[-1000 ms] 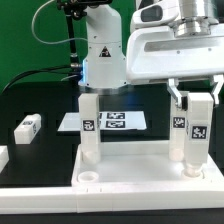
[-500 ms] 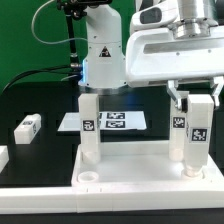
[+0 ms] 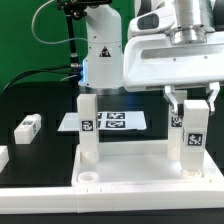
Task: Assemble desk
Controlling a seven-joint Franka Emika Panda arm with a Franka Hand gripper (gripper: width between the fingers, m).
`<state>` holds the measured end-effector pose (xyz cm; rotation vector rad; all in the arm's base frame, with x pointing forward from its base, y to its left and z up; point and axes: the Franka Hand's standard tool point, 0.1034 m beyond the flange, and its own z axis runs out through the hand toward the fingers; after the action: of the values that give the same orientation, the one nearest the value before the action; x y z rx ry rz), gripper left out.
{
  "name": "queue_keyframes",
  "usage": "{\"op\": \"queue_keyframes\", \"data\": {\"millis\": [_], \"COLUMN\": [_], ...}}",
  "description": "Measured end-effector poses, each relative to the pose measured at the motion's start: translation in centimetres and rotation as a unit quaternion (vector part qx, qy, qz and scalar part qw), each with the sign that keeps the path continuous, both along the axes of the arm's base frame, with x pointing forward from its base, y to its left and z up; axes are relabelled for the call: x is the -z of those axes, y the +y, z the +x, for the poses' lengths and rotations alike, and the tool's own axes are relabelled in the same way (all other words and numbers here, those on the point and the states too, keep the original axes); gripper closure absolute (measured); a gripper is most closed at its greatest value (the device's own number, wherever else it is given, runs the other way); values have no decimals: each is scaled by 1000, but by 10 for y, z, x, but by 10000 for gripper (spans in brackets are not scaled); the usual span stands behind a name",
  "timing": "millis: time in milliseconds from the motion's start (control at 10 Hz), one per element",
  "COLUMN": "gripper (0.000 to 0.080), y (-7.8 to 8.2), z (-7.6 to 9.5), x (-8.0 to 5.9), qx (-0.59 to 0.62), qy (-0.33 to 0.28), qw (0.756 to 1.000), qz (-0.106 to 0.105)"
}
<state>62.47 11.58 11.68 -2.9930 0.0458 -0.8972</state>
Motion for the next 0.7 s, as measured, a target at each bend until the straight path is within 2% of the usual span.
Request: {"op": "queue_keyframes", "data": {"millis": [300, 700], "gripper": [512, 512], "y": [-1, -2], "z": [2, 2], "x": [0, 0], "qx": [14, 18], "qy": [-18, -10], "qw": [1000, 1000], "qz": [6, 8]}}
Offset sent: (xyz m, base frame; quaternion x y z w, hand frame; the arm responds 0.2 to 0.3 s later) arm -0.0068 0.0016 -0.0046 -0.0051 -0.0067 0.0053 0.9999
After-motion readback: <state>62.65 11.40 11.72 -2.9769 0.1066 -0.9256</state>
